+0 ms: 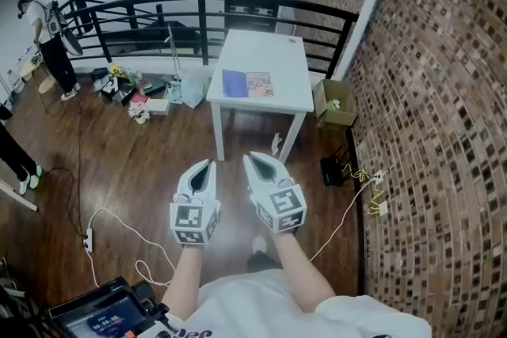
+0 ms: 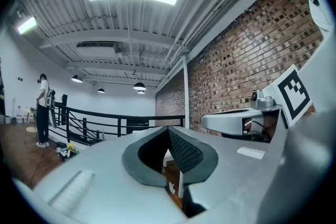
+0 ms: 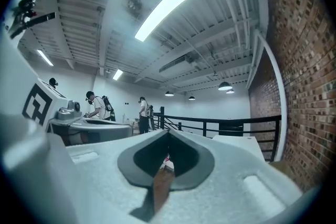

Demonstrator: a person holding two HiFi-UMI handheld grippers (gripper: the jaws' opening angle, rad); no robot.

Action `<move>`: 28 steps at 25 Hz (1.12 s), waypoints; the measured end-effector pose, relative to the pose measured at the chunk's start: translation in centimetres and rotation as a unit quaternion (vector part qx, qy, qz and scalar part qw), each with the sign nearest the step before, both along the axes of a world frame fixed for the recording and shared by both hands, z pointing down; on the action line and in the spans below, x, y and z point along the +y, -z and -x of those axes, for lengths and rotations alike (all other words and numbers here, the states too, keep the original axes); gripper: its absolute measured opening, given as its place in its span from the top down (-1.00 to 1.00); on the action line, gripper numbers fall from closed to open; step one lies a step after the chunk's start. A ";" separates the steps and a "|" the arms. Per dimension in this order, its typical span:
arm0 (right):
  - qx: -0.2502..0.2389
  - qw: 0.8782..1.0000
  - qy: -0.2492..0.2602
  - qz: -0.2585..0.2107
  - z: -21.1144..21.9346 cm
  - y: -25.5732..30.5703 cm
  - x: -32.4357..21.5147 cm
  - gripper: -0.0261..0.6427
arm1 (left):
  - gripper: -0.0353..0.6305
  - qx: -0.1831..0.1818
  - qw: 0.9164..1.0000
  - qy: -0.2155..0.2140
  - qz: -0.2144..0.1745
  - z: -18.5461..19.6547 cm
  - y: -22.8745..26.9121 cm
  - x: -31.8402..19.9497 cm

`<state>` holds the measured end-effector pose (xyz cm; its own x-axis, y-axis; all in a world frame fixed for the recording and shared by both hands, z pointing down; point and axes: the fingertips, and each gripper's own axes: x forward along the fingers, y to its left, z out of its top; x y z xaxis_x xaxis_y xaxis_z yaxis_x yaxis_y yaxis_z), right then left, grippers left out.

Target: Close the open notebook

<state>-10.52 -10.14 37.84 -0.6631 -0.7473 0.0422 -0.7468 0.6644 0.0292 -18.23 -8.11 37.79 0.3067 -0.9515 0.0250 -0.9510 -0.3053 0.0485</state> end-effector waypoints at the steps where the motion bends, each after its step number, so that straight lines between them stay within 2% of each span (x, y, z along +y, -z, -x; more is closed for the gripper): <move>1: -0.001 1.000 0.002 -0.005 -0.9 0.6 -2.1 0.96 | 0.85 -0.001 1.000 0.002 -0.004 -0.9 0.5 -2.0; 6: -0.009 1.000 -0.002 -0.027 -5.6 2.9 -10.9 0.96 | 0.85 -0.005 1.000 0.010 -0.026 -4.7 2.5 -10.5; 12: -0.012 1.000 -0.015 0.022 -9.7 -1.4 -17.9 0.96 | 0.85 -0.010 1.000 0.002 0.005 -8.2 -0.6 -17.0; 20: 0.007 0.999 0.002 0.034 -7.3 -4.1 -26.4 0.96 | 0.85 0.006 1.000 -0.004 0.009 -7.3 -2.3 -27.6; 28: 0.019 0.999 -0.032 0.031 -3.5 -3.7 -42.9 0.96 | 0.85 0.013 0.999 -0.043 -0.011 -4.1 -1.2 -44.1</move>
<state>-6.97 -52.99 41.56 -0.6107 -0.7836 0.1141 -0.7873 0.6163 0.0188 -14.14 -52.17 39.01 0.3885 -0.9215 -0.0037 -0.9194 -0.3879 0.0647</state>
